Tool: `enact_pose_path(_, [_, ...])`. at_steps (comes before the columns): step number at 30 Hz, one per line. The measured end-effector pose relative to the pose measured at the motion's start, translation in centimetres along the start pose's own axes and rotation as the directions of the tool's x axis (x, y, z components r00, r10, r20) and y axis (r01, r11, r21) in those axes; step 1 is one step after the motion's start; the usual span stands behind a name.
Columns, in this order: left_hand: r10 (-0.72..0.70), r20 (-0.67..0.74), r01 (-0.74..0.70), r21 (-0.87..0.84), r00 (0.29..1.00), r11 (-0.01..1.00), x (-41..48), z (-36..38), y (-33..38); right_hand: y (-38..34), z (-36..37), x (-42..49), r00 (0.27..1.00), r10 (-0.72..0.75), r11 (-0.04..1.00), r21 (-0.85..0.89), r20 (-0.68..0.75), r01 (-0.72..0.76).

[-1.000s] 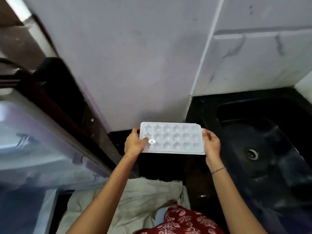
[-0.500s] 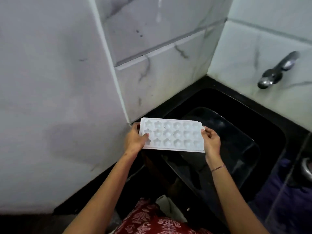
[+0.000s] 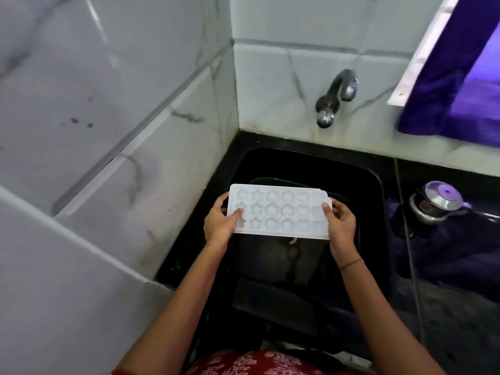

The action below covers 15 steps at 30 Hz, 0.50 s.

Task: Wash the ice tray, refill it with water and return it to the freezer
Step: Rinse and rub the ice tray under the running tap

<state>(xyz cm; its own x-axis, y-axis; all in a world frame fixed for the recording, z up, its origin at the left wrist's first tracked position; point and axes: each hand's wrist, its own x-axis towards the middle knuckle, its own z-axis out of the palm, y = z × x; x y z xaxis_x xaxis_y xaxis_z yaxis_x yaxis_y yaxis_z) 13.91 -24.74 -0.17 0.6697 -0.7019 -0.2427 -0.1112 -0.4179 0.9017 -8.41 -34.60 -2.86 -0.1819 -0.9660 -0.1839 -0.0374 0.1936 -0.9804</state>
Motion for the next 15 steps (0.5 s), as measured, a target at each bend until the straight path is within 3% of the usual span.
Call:
enact_pose_path(3, [-0.09,0.081,0.109,-0.275,0.993,0.955,1.5,1.6,1.5,-0.5,0.1,1.6,0.997,0.042,0.997,0.067,-0.058,-0.038])
enact_pose_path(8, [-0.205,0.322,0.361,-0.564,0.924,0.742,2.6,5.2,4.0,-1.7,2.0,4.5,0.99,0.092,0.98,0.187,-0.109,-0.071])
enact_pose_path(11, [-0.181,0.44,0.446,-0.63,0.879,0.636,2.3,8.2,5.6,-2.5,3.6,6.2,0.989,0.091,0.982,0.177,-0.117,-0.069])
enact_pose_path(15, [-0.201,0.388,0.426,-0.677,0.9,0.601,3.4,11.8,7.8,-3.6,4.6,8.7,0.99,0.094,0.991,0.105,-0.1,-0.084])
